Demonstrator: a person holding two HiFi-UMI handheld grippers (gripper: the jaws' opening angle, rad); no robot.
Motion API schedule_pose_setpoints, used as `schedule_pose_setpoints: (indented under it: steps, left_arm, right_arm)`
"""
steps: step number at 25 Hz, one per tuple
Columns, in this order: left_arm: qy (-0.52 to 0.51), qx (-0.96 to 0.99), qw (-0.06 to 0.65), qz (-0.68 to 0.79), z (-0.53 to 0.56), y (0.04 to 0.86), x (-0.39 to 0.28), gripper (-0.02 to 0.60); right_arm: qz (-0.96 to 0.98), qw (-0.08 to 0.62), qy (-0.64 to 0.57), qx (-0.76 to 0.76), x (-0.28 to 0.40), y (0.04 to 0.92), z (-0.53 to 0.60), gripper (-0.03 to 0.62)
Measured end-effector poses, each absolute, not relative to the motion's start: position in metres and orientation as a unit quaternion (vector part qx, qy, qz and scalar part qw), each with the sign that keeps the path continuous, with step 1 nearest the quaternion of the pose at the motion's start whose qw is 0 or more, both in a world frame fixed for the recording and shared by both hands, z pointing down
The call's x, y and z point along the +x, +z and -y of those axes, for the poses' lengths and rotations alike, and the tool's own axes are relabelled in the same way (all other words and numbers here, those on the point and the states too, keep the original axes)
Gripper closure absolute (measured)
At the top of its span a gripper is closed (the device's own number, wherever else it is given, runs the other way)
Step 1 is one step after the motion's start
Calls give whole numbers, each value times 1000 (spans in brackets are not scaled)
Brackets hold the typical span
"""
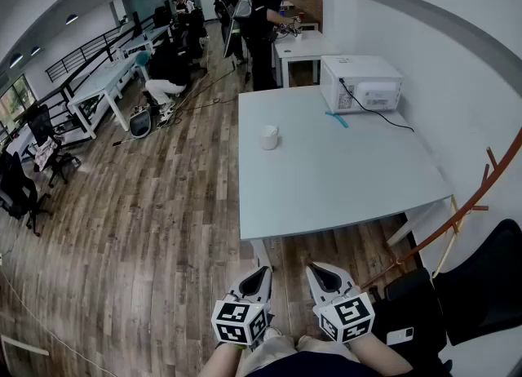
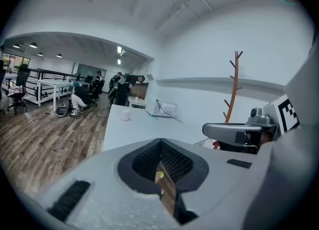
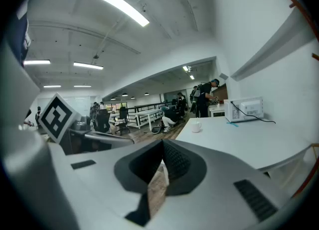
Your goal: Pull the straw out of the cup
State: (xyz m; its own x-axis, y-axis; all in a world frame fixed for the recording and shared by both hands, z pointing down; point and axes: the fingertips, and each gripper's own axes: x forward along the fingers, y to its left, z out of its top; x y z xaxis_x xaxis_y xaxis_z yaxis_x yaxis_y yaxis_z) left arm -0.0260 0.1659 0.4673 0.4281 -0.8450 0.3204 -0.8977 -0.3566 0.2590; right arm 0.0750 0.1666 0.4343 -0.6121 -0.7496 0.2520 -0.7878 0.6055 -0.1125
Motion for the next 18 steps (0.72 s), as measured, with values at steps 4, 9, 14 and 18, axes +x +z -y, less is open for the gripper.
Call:
schedule_pose_setpoints:
  steps: [4,9,14,18]
  left_arm:
    - [49,813,209,541,-200,466,-22,563]
    - [45,809,210,547,-228,467,-6,563]
    - [40,809,209,548,-238,466,13,563]
    - [35,810,208,547,-240,465,24,563]
  right_arm:
    - [891,76,102,435,84,426,-191,566]
    - [897,75,106,423,97,428,-217,566]
    - [903,74,95,412,110,425,-230,566]
    - [909,59,87,403,115,419,-234,565]
